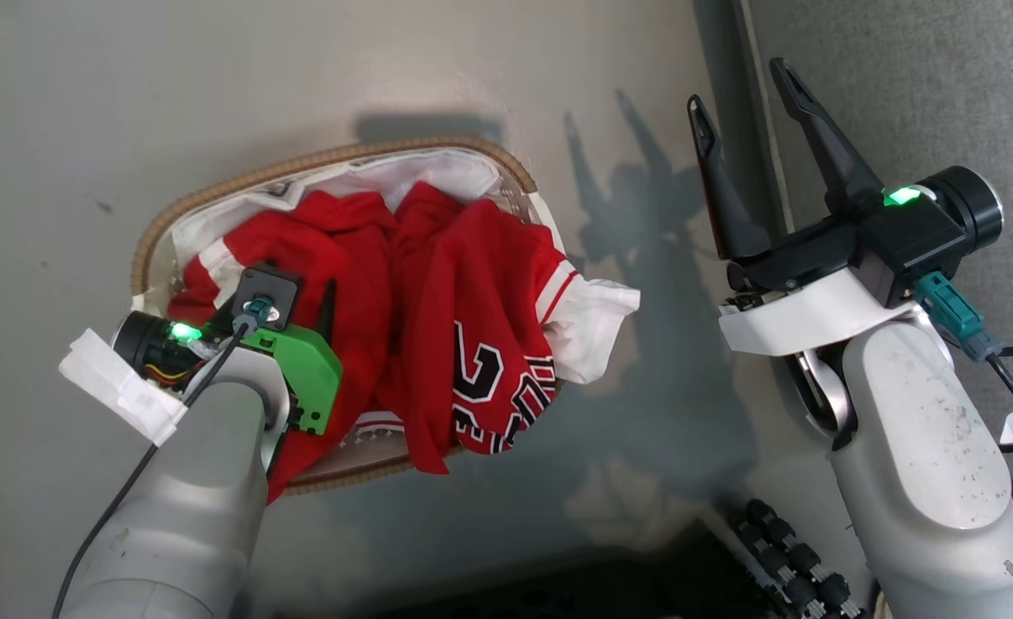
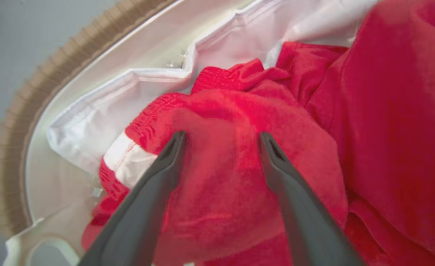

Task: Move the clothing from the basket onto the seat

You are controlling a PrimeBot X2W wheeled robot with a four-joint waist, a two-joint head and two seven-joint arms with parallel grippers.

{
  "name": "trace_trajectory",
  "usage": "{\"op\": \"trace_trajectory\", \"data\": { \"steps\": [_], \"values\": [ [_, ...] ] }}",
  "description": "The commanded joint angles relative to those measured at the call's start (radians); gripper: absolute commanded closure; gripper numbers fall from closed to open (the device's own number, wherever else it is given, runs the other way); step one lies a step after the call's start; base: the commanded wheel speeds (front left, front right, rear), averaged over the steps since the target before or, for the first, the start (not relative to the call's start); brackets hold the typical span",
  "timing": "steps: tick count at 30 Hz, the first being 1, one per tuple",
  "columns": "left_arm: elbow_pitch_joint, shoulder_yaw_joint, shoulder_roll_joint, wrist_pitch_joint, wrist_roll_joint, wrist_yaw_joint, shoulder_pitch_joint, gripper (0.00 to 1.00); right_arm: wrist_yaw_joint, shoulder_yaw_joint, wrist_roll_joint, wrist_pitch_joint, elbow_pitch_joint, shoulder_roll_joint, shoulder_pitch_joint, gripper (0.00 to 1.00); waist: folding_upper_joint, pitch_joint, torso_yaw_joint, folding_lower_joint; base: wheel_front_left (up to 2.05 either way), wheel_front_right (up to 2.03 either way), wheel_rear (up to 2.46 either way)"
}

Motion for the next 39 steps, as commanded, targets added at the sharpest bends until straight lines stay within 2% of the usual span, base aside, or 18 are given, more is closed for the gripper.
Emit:
{"op": "trace_trajectory", "data": {
  "steps": [1,6,7,8,17,27,34,39],
  "values": [
    [0.023,0.002,0.005,0.001,0.000,0.006,-0.028,0.00,-0.001,0.002,-0.005,-0.005,0.001,-0.002,-0.004,0.00,0.0000,0.049,-0.018,-0.0002,0.00,0.00,0.00],
    [0.062,-0.004,-0.002,0.001,-0.009,0.010,-0.031,0.00,-0.001,0.004,-0.002,-0.005,0.012,0.000,-0.002,0.00,0.0000,0.029,-0.016,-0.0002,0.00,0.00,0.00],
    [0.067,-0.008,-0.003,0.001,-0.011,0.010,-0.025,0.57,-0.001,0.003,-0.001,-0.005,0.015,0.001,-0.001,0.00,0.0000,0.019,-0.015,-0.0002,0.00,0.00,0.00],
    [0.070,-0.007,-0.005,0.001,-0.015,0.010,-0.018,1.00,-0.001,0.001,0.001,-0.005,0.018,0.001,-0.001,0.00,0.0000,0.010,-0.015,-0.0002,0.00,0.00,0.00],
    [-0.001,0.018,-0.021,0.001,-0.072,0.013,0.075,1.00,-0.001,-0.008,0.027,-0.005,0.063,0.007,0.036,0.00,0.0000,-0.157,0.005,-0.0002,0.00,0.00,0.00],
    [-0.287,0.072,-0.030,0.000,-0.135,0.018,0.279,1.00,-0.001,-0.042,0.058,-0.005,0.129,0.013,0.142,0.00,0.0000,-0.428,0.062,-0.0002,0.00,0.00,0.00],
    [-0.486,0.043,-0.032,0.000,-0.144,0.003,0.394,1.00,-0.001,-0.078,0.068,-0.005,0.155,0.015,0.235,0.00,0.0000,-0.591,0.108,-0.0002,0.00,0.00,0.00],
    [-0.613,0.019,-0.032,0.000,-0.163,0.001,0.437,1.00,-0.001,-0.092,0.065,-0.005,0.167,0.018,0.300,0.00,0.0000,-0.667,0.133,-0.0002,0.00,0.00,0.00]
  ]
}}
